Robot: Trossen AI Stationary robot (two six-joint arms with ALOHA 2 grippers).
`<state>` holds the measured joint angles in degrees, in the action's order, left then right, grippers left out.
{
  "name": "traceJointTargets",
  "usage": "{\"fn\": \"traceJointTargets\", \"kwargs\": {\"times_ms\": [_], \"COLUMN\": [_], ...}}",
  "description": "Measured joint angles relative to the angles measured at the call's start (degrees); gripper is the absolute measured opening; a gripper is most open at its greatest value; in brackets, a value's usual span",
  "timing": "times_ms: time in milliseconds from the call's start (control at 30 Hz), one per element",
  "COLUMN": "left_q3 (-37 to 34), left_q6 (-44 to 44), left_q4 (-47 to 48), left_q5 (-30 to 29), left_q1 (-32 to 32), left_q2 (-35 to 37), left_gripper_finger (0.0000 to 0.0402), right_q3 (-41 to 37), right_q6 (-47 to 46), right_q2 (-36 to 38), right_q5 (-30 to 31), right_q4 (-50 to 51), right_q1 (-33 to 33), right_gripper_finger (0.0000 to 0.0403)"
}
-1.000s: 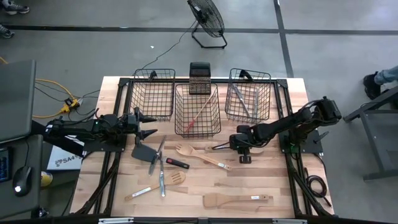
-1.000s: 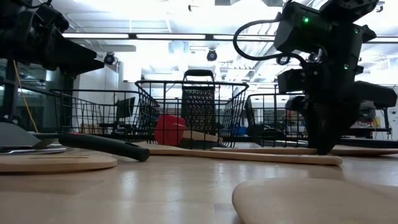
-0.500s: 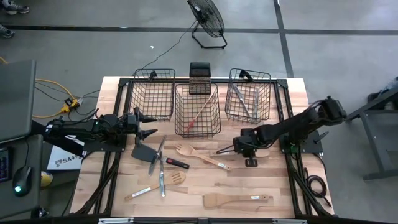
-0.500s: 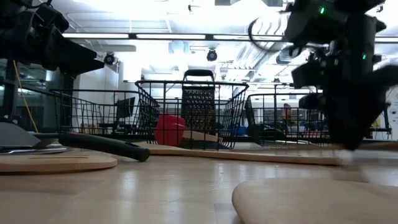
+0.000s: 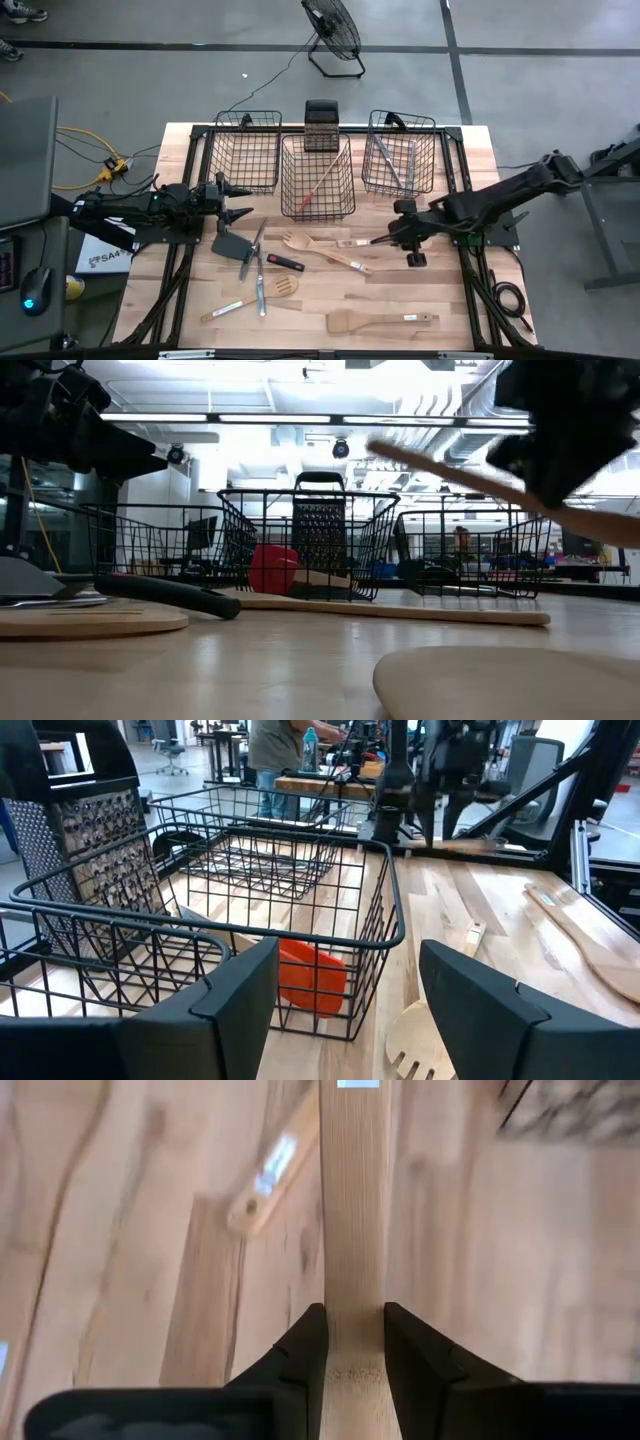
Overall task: Pick & Place Kitchen Items
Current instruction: Put the light brown wooden serving spoon into the left wire basket
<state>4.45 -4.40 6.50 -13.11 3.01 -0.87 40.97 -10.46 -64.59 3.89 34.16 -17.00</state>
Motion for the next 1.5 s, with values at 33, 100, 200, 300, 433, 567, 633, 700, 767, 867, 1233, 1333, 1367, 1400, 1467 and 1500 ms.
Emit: {"fn": "traceJointTargets", "kwargs": {"times_ms": [33,100,200,300,433,567,633,700,767,867,1233,1333,1367,1400,1467,1500], "left_q3": [0.00,-0.02,-0.01,0.00,-0.02,-0.02,-0.02,-0.01,-0.03,-0.13,-0.19,-0.17,-0.17,-0.17,-0.10,-0.09], "left_q6": [0.00,0.00,0.01,0.00,0.24,1.36,1.17,1.17,1.25,1.07,1.03,1.11,1.14,1.12,1.15,1.16], "left_q4": [0.02,0.00,0.02,0.02,0.00,-0.07,-0.09,-0.10,-0.58,-1.82,-12.43,-15.36,-16.60,-18.11,-21.21,-22.87], "left_q5": [0.00,-0.02,-0.02,-0.02,-0.27,-2.39,-2.45,-2.55,-4.44,-5.96,-5.50,-5.48,-5.43,-5.08,-3.95,-3.55], "left_q1": [0.00,0.00,0.01,0.01,0.02,0.02,0.02,0.01,0.04,0.00,0.02,0.02,0.02,0.02,0.02,0.02], "left_q2": [0.00,0.00,-0.01,-0.01,0.00,-0.02,-0.01,0.00,0.00,0.00,-0.04,-1.08,-1.64,-2.37,-4.41,-5.61], "left_gripper_finger": [0.0237,0.0237,0.0237,0.0237,0.0237,0.0237,0.0237,0.0237,0.0237,0.0237,0.0237,0.0237,0.0237,0.0237,0.0237,0.0237], "right_q3": [0.00,0.00,0.04,0.07,0.13,0.13,0.11,0.11,0.11,0.11,0.11,0.11,0.11,0.11,0.11,0.11], "right_q6": [0.21,1.02,3.19,6.28,9.65,12.00,12.26,12.38,12.46,12.48,13.39,14.00,14.39,14.83,15.29,15.43], "right_q2": [1.03,2.76,3.95,3.77,1.79,-0.33,-1.37,-2.33,-2.91,-3.36,-3.38,-3.38,-3.38,-3.38,-3.38,-3.38], "right_q5": [0.93,2.27,3.32,3.73,4.61,4.85,4.76,4.49,3.68,3.51,3.42,3.42,3.42,3.42,3.43,3.25], "right_q4": [-1.08,-3.92,-10.07,-16.76,-25.61,-31.87,-33.68,-35.72,-36.70,-38.04,-40.09,-42.13,-42.96,-43.77,-44.74,-45.02], "right_q1": [-0.18,-0.33,-0.27,-0.25,0.45,1.76,2.48,3.23,3.86,4.54,5.17,5.17,5.17,5.17,5.26,5.47], "right_gripper_finger": [0.0074,0.0074,0.0074,0.0074,0.0074,0.0074,0.0074,0.0074,0.0074,0.0074,0.0074,0.0074,0.0074,0.0074,0.0074,0.0074]}}
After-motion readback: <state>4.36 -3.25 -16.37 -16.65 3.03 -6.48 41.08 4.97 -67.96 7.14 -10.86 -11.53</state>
